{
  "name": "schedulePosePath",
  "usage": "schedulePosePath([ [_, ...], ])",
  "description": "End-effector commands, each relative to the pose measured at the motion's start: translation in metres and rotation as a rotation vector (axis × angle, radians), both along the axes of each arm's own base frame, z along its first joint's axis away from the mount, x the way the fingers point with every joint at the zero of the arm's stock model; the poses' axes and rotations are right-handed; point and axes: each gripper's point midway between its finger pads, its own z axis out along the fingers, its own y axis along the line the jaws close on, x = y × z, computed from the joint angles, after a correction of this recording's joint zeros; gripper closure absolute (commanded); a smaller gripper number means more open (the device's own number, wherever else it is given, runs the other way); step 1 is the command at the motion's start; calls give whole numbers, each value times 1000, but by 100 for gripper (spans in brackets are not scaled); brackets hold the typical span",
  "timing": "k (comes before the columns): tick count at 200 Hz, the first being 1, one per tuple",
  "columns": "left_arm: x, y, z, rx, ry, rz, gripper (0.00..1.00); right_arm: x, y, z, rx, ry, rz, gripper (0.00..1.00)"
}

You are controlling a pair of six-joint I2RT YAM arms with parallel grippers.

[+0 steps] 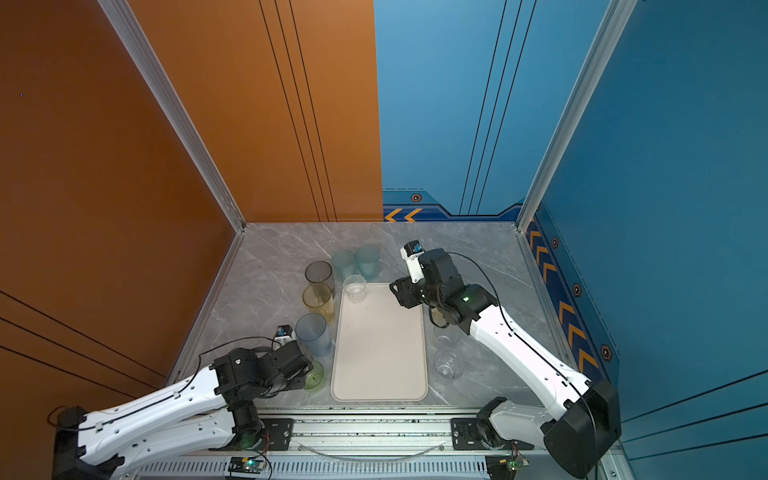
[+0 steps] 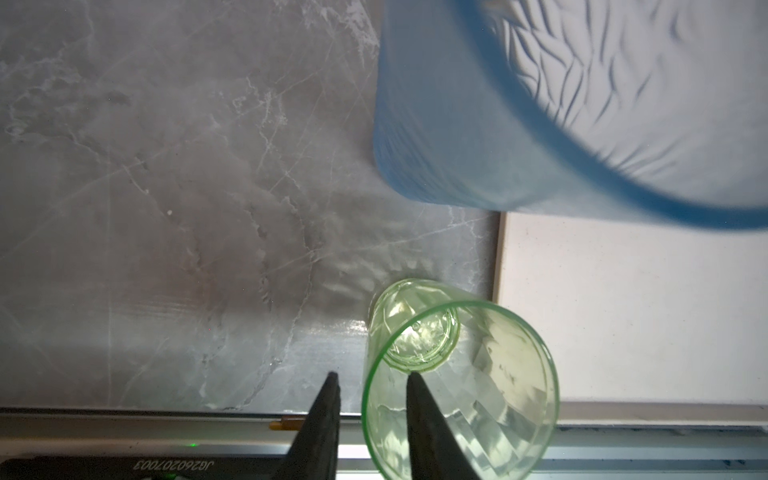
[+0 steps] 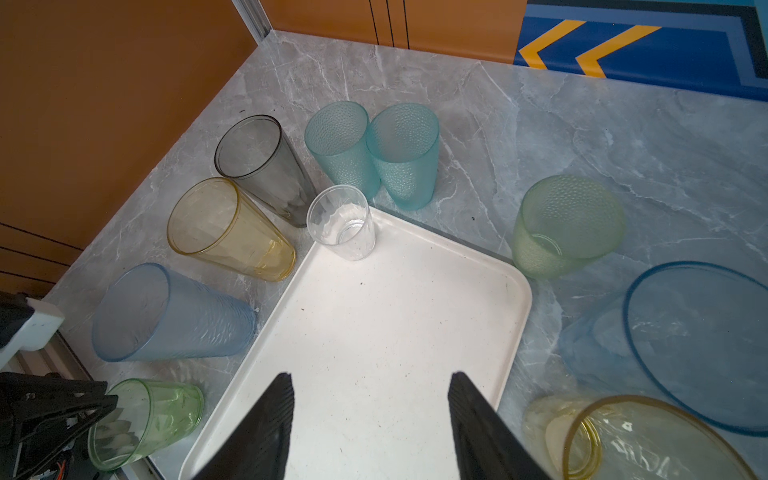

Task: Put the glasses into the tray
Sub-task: 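Lower the left gripper onto the green cup near the tray's near corner and close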

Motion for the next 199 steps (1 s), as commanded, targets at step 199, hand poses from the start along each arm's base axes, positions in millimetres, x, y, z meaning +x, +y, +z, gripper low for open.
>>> schedulePosePath([
  [199, -5, 0, -18, 47, 78, -40, 85, -2, 1, -16, -13, 38, -5, 42],
])
